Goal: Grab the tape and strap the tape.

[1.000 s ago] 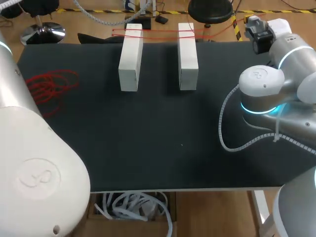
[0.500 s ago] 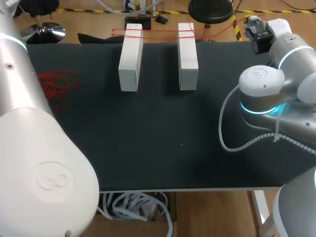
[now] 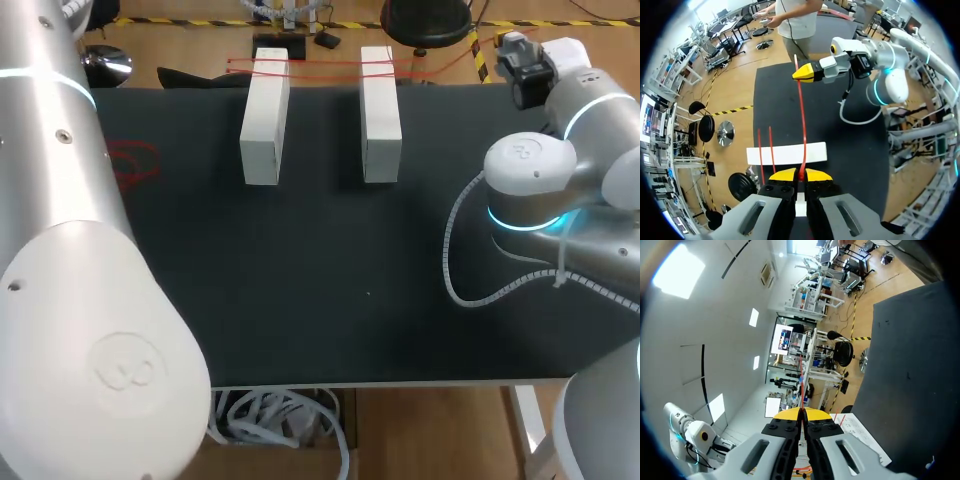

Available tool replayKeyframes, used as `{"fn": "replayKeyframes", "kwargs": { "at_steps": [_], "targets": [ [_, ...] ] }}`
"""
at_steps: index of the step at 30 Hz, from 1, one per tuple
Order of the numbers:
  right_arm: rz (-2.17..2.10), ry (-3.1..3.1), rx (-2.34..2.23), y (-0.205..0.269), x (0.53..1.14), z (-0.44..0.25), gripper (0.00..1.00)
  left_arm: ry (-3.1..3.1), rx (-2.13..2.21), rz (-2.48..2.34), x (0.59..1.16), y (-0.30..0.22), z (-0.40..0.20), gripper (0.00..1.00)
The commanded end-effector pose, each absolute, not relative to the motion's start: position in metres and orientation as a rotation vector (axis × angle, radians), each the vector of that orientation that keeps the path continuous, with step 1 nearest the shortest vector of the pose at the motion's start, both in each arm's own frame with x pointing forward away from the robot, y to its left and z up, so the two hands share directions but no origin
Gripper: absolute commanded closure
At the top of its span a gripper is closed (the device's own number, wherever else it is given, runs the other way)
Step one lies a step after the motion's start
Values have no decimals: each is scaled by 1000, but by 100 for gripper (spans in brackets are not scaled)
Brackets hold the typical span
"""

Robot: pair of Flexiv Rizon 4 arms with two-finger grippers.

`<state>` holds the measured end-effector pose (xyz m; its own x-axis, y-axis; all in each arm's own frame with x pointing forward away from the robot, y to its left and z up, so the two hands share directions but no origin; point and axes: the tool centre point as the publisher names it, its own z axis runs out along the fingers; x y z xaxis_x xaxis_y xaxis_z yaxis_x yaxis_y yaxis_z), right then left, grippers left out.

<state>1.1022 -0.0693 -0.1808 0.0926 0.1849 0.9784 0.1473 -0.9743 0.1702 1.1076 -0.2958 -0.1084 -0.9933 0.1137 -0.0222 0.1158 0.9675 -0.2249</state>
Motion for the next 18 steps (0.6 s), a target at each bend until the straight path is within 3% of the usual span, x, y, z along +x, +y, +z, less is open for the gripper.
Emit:
{"fn": "replayKeyframes", "kwargs": {
  "at_steps": [1, 18],
  "targets": [
    [2061, 354, 2306, -70, 1103, -179, 100, 3123, 197, -297, 1109, -300, -106, 100],
    [2043, 378, 2288, -70, 1103, -179, 100, 3128, 211, -283, 1110, -301, -107, 100]
  ]
}}
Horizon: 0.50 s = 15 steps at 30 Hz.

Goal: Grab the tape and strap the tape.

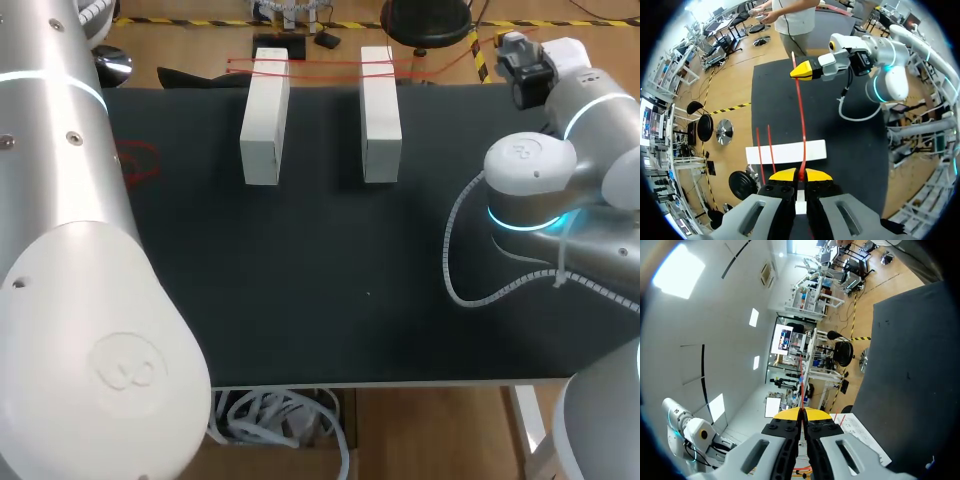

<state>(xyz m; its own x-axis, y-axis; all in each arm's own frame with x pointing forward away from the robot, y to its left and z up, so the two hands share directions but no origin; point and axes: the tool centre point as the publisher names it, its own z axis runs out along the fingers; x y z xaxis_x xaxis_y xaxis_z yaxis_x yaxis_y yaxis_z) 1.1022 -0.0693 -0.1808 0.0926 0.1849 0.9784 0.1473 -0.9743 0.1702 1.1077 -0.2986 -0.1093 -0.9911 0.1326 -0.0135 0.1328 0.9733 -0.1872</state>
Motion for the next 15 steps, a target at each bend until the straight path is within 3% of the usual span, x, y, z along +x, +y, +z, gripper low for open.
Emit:
{"fn": "replayKeyframes", "kwargs": {
  "at_steps": [1, 15],
  "targets": [
    [2031, 387, 2287, -71, 1103, -179, 100, 3128, 211, -283, 1110, -301, -107, 100],
    [1753, 516, 2115, -81, 1113, -174, 100, 3128, 211, -283, 1110, -301, -107, 100]
  ]
}}
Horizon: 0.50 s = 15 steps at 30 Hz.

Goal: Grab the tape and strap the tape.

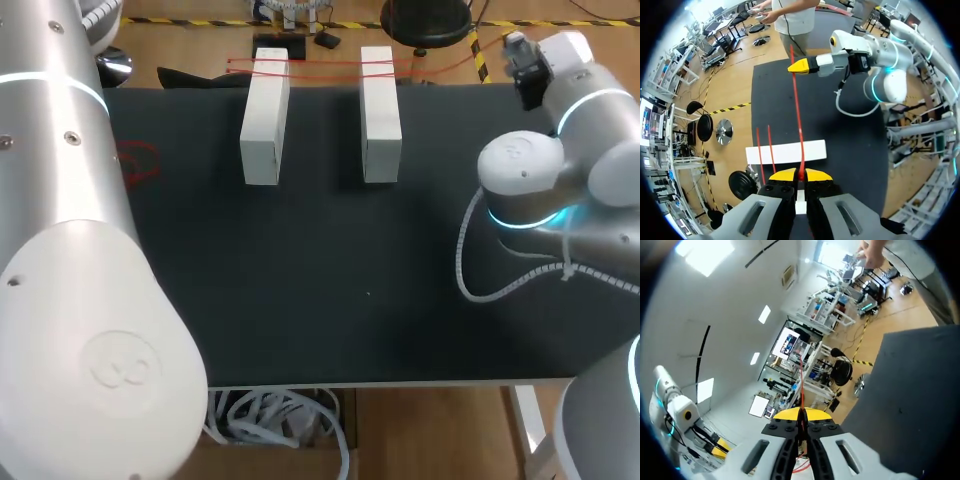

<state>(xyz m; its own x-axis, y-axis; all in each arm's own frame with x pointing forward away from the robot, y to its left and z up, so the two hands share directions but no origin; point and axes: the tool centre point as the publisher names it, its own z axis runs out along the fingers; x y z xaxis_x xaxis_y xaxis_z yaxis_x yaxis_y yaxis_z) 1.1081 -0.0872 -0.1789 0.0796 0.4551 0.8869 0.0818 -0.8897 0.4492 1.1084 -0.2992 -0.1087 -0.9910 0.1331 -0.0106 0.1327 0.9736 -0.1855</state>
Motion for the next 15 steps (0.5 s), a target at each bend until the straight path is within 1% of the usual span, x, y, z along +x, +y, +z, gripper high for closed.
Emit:
{"fn": "replayKeyframes", "kwargs": {
  "at_steps": [1, 15],
  "targets": [
    [1725, 524, 2111, -81, 1114, -173, 100, -3116, -210, 282, 1110, -301, -107, 100],
    [1308, 759, 1950, -97, 1113, -177, 100, -3116, -210, 282, 1110, -301, -107, 100]
  ]
}}
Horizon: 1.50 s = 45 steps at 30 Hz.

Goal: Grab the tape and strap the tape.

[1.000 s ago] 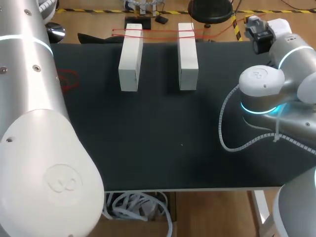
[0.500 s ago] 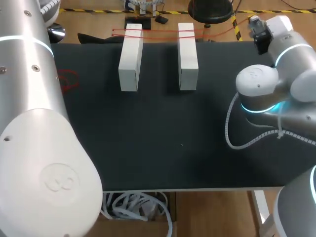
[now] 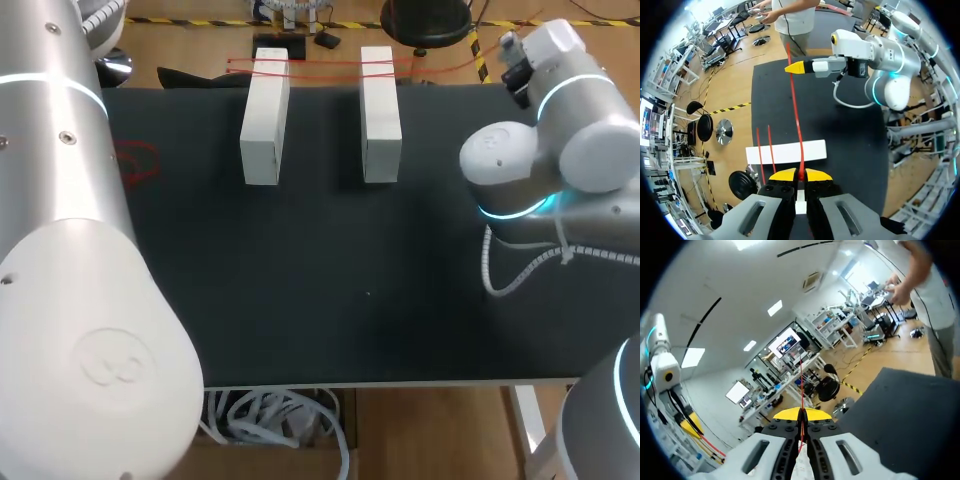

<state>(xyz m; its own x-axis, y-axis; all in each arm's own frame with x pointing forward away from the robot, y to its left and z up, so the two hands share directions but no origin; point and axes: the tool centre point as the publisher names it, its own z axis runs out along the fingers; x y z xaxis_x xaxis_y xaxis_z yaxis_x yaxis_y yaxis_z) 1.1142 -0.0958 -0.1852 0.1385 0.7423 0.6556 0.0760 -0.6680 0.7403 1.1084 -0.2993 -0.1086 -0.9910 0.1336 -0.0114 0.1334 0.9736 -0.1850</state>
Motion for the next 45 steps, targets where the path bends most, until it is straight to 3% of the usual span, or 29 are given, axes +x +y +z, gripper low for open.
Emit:
{"fn": "replayKeyframes", "kwargs": {
  "at_steps": [1, 14, 32, 45],
  "targets": [
    [1300, 774, 1931, -98, 1113, -178, 100, -3116, -210, 282, 1110, -301, -107, 100],
    [1146, 1037, 1684, -108, 1113, -182, 100, -3116, -210, 282, 1110, -301, -107, 100],
    [1182, 1034, 1687, -107, 1114, -182, 100, -3116, -210, 282, 1110, -301, -107, 100],
    [732, 1443, 1075, -89, 1121, -167, 100, -3116, -210, 282, 1110, -301, -107, 100]
  ]
}}
